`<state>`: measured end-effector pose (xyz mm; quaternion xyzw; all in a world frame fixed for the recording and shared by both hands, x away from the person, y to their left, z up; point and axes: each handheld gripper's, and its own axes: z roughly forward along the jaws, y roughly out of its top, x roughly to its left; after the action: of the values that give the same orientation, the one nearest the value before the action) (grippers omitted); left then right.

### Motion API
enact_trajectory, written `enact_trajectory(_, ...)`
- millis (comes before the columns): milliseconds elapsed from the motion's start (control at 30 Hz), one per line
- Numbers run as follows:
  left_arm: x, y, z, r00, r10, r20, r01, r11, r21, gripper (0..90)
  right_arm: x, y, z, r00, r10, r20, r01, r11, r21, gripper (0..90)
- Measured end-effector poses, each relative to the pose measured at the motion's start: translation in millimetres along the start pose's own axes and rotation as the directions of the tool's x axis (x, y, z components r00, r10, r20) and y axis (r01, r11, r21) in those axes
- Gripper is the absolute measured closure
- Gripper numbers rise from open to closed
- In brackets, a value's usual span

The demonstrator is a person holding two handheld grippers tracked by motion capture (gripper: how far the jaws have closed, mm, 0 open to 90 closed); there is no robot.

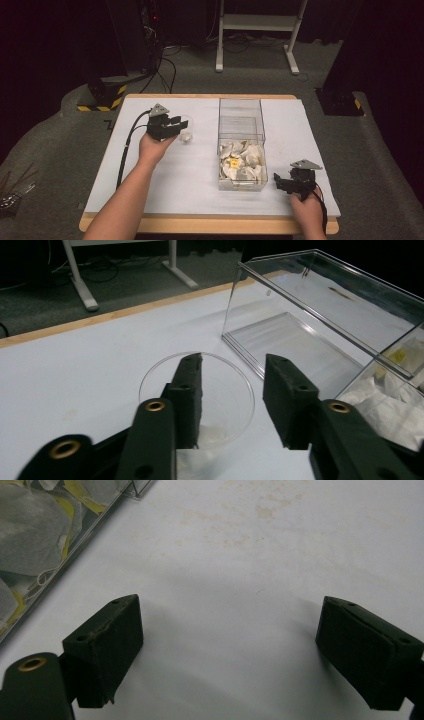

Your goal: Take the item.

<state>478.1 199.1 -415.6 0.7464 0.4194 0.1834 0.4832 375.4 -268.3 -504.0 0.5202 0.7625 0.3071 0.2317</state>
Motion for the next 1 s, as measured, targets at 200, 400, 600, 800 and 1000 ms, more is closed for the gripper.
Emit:
enact_trajectory(200, -2.2, -4.8, -11.2, 0.9992, 0.005, -0.039, -0.005, 1.0000, -0.001, 46.0, 0.2, 0.0, -0.1, 1.0000, 0.001, 0.001, -0.001, 1.000, 0.000, 11.7)
enact_trajectory(400, 4.8, -18.4, -18.3, 0.9983, -0.022, -0.053, 0.022, 0.9997, 0.004, 42.4, 0.2, 0.0, 0.0, 1.0000, -0.001, 0.001, 0.001, 1.000, 0.000, 11.7)
enact_trajectory(600, 8.3, -33.1, -27.0, 0.9981, -0.025, -0.056, 0.025, 0.9997, 0.005, 40.6, 0.2, 0.0, 0.0, 1.0000, 0.000, 0.001, 0.000, 1.000, 0.000, 11.7)
enact_trajectory(800, 8.5, -45.1, -37.4, 0.9982, -0.007, -0.059, 0.008, 0.9999, 0.012, 40.2, 0.2, 0.0, 0.0, 1.0000, 0.001, 0.001, -0.001, 1.000, 0.000, 11.7)
enact_trajectory(1000, 8.4, -58.1, -45.4, 0.9980, 0.000, -0.063, 0.002, 0.9995, 0.032, 39.9, 0.2, 0.0, 0.0, 1.0000, -0.001, 0.001, 0.001, 1.000, 0.000, 11.7)
